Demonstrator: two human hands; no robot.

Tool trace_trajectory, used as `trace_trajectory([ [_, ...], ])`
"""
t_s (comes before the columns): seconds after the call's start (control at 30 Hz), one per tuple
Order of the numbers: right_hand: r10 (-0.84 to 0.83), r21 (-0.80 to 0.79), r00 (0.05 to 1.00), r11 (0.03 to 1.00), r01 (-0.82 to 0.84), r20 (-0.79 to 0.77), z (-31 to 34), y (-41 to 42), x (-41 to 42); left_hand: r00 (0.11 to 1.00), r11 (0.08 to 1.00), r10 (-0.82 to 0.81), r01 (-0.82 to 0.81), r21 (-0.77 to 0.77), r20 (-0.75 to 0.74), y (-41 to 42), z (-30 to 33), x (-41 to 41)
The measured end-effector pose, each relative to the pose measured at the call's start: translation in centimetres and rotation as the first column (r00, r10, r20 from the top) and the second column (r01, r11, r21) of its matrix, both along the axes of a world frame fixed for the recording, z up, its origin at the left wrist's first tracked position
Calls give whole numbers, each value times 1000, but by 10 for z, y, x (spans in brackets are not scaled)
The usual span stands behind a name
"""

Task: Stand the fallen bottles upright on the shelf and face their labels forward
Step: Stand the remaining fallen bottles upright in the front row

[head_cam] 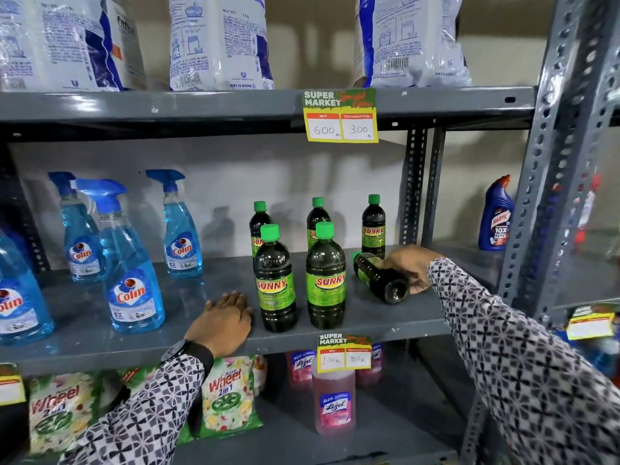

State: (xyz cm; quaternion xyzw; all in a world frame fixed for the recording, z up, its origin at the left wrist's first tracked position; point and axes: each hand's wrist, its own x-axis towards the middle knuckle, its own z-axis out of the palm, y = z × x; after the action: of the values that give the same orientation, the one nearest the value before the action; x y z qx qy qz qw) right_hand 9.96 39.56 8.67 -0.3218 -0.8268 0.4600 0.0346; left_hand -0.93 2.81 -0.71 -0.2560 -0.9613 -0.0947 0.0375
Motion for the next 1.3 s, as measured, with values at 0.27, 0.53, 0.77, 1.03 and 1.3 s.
trace_trajectory([
  [0.27,98,-64,990,994,-92,101,-8,-25,-16,1000,1000,6,-6,-13,-16,-1,-3,-6],
  [0.53,-12,-167,923,984,-57,-384,-1,-11,-18,1000,1000,8,-8,-7,-25,-2,-5,-10],
  [0.77,-47,101,732,982,157,-679,-28,-34,-4,999,1000,4,-4,-18,-34,0,-5,-8],
  [1.03,-13,246,790,947,207,-613,-66,-38,-7,997,995,-15,7,-103,-76,-1,-10,-14],
  [1.3,39,90,734,995,31,-679,-66,-37,-4,995,990,-20,7,-142,-95,-3,-12,-18],
])
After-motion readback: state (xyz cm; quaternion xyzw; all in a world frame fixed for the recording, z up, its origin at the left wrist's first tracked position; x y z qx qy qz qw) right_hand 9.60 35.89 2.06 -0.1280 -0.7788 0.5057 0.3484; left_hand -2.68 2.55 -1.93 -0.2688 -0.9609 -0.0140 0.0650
